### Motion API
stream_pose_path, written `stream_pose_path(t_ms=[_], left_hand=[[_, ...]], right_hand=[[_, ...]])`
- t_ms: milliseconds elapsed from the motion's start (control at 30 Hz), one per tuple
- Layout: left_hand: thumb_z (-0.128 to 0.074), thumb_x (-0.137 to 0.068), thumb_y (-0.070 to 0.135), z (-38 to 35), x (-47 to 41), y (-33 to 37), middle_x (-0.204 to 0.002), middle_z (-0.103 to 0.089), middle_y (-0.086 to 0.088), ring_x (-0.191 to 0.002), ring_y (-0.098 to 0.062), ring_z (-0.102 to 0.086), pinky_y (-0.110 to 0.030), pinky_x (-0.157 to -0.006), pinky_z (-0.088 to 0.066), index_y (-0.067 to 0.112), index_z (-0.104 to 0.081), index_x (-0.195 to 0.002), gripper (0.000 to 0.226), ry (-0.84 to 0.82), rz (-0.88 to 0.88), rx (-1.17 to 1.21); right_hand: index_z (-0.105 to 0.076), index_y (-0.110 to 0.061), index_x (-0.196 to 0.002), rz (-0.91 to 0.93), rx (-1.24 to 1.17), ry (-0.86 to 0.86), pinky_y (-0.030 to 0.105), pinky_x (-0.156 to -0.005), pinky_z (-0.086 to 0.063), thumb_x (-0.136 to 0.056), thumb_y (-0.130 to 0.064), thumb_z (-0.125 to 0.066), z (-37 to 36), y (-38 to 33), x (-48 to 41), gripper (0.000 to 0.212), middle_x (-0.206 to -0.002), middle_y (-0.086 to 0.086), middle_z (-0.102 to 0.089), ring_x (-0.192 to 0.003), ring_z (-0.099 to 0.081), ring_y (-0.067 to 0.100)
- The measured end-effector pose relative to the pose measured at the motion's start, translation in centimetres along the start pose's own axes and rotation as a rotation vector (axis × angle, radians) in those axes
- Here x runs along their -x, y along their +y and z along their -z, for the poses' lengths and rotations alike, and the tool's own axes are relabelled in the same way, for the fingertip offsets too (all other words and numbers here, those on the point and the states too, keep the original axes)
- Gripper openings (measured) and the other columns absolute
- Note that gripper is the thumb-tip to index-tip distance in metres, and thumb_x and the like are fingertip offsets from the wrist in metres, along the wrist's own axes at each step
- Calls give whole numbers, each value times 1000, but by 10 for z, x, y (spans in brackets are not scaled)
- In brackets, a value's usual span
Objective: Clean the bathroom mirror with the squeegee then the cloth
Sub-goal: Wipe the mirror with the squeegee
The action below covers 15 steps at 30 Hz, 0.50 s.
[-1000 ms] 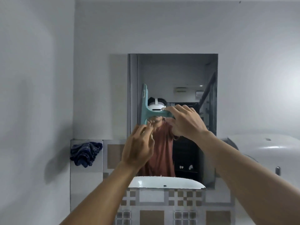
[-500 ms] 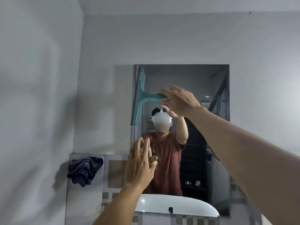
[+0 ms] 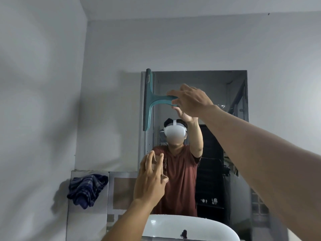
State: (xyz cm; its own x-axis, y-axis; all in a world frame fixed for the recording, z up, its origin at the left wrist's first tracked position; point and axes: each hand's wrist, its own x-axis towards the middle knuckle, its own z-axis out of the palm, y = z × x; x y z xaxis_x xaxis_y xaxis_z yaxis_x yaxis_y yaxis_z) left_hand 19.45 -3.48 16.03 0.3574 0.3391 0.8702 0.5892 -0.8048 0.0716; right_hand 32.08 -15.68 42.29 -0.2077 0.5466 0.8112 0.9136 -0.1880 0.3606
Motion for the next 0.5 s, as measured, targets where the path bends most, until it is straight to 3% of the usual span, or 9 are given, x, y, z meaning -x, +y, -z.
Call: stream_pose_path(t_ms=[233,333,500], left_hand=[[-68,-84,48,8,-5,-3,-152,-37,-15,-140,-32,-38,-44,-105,-50,23,-35,-152,79,77,-18,-9],[-69,-85,46,15,-17,-3,-157,-31,-16,-143,-33,-31,-43,-110,-45,24,-28,-156,85,85,-5,-21],[-76,-79,44,20,-26,-4,-157,-30,-16,-144,-32,-24,-45,-107,-46,22,-37,-152,86,56,-10,-48]], right_hand=[[-53,-35,-138,-69,1,10,35,-71,-44,-104,-35,-50,7,25,22,34,-107,5,-53,-93,-61,27],[-51,-35,-140,-84,22,34,33,-68,-42,-103,-35,-50,5,35,36,37,-110,6,-55,-92,-62,26],[-50,-35,-141,-120,66,49,33,-67,-46,-102,-38,-53,11,56,55,39,-113,6,-56,-94,-65,27]])
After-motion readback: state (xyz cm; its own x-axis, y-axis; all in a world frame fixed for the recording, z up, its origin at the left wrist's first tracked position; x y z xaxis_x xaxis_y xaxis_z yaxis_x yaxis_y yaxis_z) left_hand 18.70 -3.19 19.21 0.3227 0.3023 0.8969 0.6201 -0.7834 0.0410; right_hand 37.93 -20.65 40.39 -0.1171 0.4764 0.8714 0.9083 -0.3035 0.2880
